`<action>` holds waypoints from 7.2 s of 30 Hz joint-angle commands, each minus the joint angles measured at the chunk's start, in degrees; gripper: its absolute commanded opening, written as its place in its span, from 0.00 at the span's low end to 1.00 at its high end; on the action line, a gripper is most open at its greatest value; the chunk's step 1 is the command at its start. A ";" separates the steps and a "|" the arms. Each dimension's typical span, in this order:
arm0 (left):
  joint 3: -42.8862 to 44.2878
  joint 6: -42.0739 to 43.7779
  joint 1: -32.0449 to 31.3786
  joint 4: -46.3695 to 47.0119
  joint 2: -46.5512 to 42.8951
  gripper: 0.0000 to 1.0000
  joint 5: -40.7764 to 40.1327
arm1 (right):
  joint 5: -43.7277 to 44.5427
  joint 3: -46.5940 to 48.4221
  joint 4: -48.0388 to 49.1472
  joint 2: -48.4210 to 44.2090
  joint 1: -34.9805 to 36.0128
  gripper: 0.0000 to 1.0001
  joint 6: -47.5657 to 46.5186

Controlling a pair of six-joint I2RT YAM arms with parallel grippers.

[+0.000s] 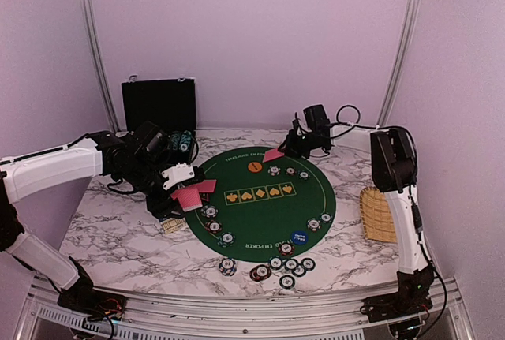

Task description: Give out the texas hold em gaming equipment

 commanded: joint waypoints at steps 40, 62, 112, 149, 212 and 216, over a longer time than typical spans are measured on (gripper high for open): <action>3.68 0.04 0.14 -0.08 1.38 0.00 2.14 | -14.62 -46.65 37.80 -32.95 26.76 0.93 19.88; 3.60 -0.14 0.06 0.11 1.26 0.00 2.34 | -17.45 -39.53 50.71 -22.35 33.46 0.93 29.24; 2.72 0.08 -0.03 0.12 0.54 0.00 2.60 | -18.08 -31.72 46.82 -13.94 31.71 0.73 29.79; 2.54 0.56 -0.03 0.05 0.90 0.00 1.65 | -17.21 -40.18 41.49 -27.73 28.20 0.05 24.44; 2.63 0.53 -0.03 -0.51 0.30 0.00 2.16 | 3.78 -56.62 0.51 -42.88 13.58 0.36 -6.63; 2.63 0.56 -0.03 -0.54 0.31 0.00 2.24 | 6.09 -54.89 -1.62 -44.44 13.54 0.41 -7.05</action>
